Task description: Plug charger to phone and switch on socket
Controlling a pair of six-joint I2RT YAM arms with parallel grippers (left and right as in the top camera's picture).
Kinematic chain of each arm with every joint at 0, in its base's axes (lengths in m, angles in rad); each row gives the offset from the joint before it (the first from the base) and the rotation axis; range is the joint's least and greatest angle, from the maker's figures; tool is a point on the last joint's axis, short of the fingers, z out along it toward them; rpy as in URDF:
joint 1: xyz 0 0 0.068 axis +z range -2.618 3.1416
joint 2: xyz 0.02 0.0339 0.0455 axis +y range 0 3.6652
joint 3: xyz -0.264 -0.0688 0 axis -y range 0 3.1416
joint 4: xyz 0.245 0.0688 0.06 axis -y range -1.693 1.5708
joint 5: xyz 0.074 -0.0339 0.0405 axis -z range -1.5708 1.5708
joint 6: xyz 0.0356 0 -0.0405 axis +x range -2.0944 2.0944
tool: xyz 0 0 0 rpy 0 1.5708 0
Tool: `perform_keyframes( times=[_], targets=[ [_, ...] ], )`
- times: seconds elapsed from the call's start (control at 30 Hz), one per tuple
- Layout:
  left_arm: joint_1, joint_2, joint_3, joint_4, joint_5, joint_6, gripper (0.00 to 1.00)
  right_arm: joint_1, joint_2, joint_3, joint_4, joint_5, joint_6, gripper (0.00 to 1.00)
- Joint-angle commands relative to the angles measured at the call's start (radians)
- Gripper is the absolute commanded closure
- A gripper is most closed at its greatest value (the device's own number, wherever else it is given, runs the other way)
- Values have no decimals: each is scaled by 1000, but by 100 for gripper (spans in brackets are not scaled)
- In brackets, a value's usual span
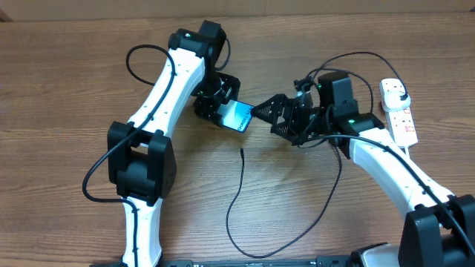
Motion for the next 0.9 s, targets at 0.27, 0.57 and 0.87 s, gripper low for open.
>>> perform_keyframes(
  times=[0.27, 0.57, 0.87],
  targets=[
    [-40, -6, 30, 4, 176, -75, 96, 51, 1, 22, -13, 142, 13, 0],
    [-50, -6, 30, 5, 222, -108, 96, 58, 1, 22, 6, 193, 135, 4],
    [-81, -6, 30, 12, 229, -134, 96, 64, 1, 22, 0, 211, 135, 29]
  ],
)
